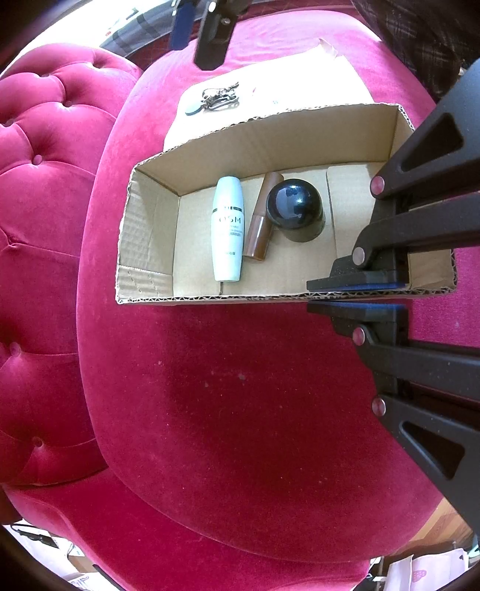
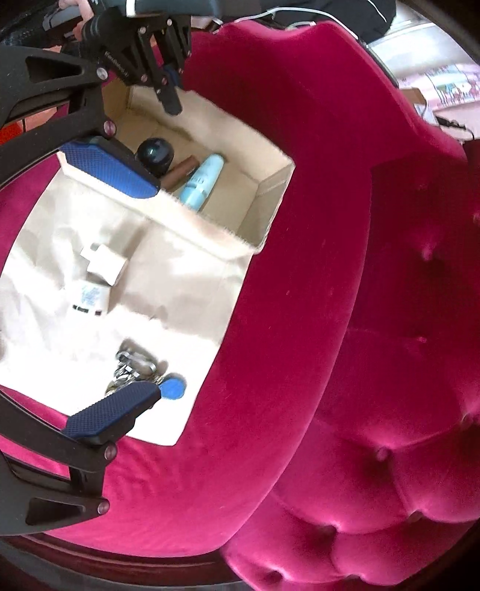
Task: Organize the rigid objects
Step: 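Move the right tool back over the paper to the white jar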
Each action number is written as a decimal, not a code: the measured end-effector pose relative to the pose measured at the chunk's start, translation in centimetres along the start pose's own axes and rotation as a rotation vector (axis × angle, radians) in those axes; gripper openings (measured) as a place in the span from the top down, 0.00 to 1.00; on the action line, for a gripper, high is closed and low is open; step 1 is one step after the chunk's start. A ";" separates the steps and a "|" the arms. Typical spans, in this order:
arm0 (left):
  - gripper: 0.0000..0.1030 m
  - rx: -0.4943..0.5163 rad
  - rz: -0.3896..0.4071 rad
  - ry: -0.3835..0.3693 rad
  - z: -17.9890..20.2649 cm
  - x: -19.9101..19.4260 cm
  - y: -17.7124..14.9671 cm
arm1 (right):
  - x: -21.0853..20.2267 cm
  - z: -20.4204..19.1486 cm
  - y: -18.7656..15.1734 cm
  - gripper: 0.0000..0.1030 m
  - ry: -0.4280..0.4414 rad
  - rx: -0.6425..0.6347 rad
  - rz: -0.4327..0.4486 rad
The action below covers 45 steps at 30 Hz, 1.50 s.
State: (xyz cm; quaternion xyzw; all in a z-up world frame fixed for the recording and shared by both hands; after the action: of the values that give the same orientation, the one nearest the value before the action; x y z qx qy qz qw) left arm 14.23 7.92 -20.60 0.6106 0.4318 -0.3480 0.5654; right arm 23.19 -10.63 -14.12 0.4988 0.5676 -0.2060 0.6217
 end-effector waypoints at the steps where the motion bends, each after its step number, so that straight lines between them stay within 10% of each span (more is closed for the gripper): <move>1: 0.96 0.000 -0.001 0.000 0.0 0.0 0.0 | 0.1 0.3 -0.3 0.02 -0.009 0.012 -0.003; 45: 0.96 0.001 -0.001 0.002 -0.2 0.1 -0.3 | 5.9 5.0 -7.3 0.12 -0.032 0.212 -0.150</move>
State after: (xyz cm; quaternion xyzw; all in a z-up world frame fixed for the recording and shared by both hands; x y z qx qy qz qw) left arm 14.00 8.11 -20.72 0.6110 0.4326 -0.3477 0.5645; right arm 21.26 -16.16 -23.02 0.5145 0.5685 -0.3188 0.5572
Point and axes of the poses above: each gripper's, at about its wrist camera, not at the fingertips, and x roughly the way its jaws point, z to its right, y to its top, the point moved 5 cm from there along x, roughly the way its jaws point, and after that the axes turned 10 degrees about y, right-handed, at the moved point
